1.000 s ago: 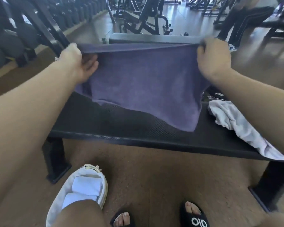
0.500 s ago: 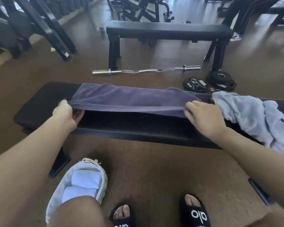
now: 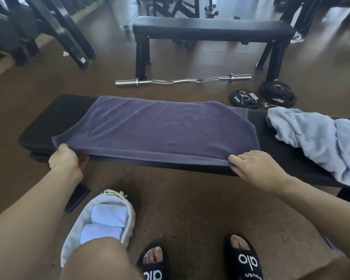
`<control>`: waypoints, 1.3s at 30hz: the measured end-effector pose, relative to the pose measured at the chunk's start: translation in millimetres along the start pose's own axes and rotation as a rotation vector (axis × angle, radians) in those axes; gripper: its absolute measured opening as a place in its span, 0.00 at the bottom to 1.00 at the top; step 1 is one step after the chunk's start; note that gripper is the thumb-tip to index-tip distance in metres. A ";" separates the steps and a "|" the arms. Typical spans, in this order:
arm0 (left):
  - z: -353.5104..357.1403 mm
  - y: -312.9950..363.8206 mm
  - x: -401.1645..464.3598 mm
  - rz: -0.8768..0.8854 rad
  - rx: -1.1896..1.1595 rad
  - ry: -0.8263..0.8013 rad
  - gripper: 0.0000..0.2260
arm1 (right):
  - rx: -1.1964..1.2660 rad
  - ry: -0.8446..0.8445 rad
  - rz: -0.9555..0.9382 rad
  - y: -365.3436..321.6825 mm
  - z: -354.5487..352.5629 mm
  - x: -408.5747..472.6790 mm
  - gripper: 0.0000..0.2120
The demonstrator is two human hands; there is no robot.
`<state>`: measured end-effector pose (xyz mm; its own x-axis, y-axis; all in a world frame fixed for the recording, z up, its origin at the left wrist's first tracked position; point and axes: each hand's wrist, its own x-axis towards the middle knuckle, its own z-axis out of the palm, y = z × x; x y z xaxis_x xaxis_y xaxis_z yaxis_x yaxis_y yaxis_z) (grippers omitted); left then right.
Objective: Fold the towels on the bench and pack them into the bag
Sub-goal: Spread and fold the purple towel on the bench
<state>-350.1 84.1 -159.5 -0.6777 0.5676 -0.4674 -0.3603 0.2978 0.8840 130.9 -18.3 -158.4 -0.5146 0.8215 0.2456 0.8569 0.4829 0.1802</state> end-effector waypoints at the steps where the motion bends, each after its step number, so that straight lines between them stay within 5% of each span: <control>1: -3.9 -0.9 2.6 -0.003 0.027 0.027 0.18 | 0.004 -0.016 -0.020 -2.2 -0.1 -1.4 0.14; 5: -12.6 -2.2 0.0 0.032 0.111 0.098 0.20 | 0.049 -0.120 -0.026 -7.1 -4.6 -4.2 0.10; 8: -17.5 1.5 23.6 0.148 0.191 0.203 0.23 | 0.116 -0.180 -0.035 -14.0 -13.8 -4.2 0.16; 10: -16.2 -1.0 50.8 0.298 0.321 0.321 0.26 | 0.119 -0.085 -0.055 -18.9 -17.8 -1.1 0.18; 12: 0.3 0.3 7.7 0.544 0.428 0.337 0.18 | 0.120 0.076 0.014 -18.2 -16.1 8.5 0.15; 14: 28.7 4.6 -54.9 0.855 0.589 0.118 0.16 | 0.110 0.141 0.170 -17.2 -10.9 24.9 0.15; 17: 70.2 -6.4 -95.0 1.082 1.025 -0.311 0.23 | 0.123 0.079 0.483 -10.5 2.1 50.1 0.22; 22: 106.3 -52.7 -92.4 0.952 1.532 -0.664 0.27 | 0.262 -0.216 0.733 15.9 18.3 71.7 0.28; 27: 104.8 -62.4 -82.1 1.041 1.593 -0.601 0.27 | 0.466 -0.170 0.993 50.9 23.3 84.6 0.23; 34: 105.3 -66.4 -82.2 1.083 1.611 -0.548 0.27 | 0.431 -0.251 0.946 84.9 36.5 105.9 0.23; 39: 107.0 -67.1 -81.8 1.092 1.599 -0.540 0.28 | 0.513 -0.067 1.003 103.9 45.0 109.3 0.19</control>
<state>-201.9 99.9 -180.3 0.1603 0.9855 -0.0553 0.9839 -0.1550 0.0888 165.0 135.4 -155.7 0.4025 0.9154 0.0049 0.8011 -0.3497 -0.4858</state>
